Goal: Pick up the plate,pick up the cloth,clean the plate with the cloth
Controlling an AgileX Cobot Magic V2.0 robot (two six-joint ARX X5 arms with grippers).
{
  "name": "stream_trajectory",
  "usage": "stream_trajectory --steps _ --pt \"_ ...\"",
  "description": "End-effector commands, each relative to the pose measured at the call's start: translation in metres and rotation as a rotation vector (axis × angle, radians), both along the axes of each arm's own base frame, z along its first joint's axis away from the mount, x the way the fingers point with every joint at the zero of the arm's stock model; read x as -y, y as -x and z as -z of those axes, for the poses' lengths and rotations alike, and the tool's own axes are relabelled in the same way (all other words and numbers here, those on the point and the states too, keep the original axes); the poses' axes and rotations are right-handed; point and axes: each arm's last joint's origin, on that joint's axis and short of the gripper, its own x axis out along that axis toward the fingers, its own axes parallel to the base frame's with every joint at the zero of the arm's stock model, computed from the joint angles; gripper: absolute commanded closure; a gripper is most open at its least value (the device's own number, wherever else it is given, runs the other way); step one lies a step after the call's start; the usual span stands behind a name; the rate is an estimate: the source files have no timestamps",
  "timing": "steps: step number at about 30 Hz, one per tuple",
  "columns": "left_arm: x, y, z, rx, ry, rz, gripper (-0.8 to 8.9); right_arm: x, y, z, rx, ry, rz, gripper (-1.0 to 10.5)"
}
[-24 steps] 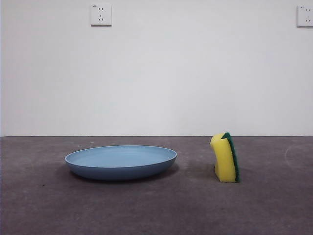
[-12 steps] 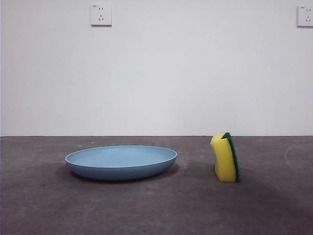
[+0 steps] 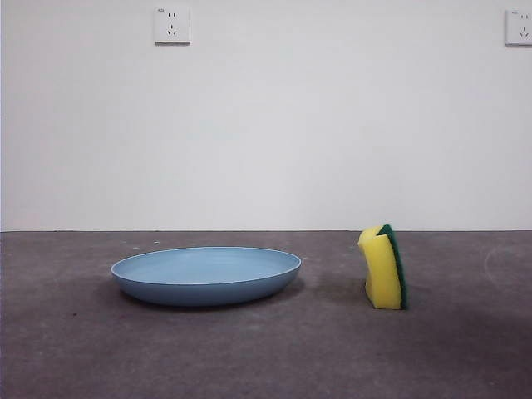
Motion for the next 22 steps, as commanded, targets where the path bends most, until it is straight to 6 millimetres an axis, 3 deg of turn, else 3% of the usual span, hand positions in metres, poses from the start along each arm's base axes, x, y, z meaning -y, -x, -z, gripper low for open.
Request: stream_trajectory --steps 1,22 --pt "-0.0004 -0.0006 0.0043 -0.009 0.005 -0.007 8.15 0.0003 -0.0004 0.0074 0.004 -0.032 0.014 9.5" --pt "-0.0004 -0.0006 0.0043 -0.009 0.005 -0.007 8.15 0.0004 -0.0003 0.0068 0.005 -0.062 0.022 9.5"
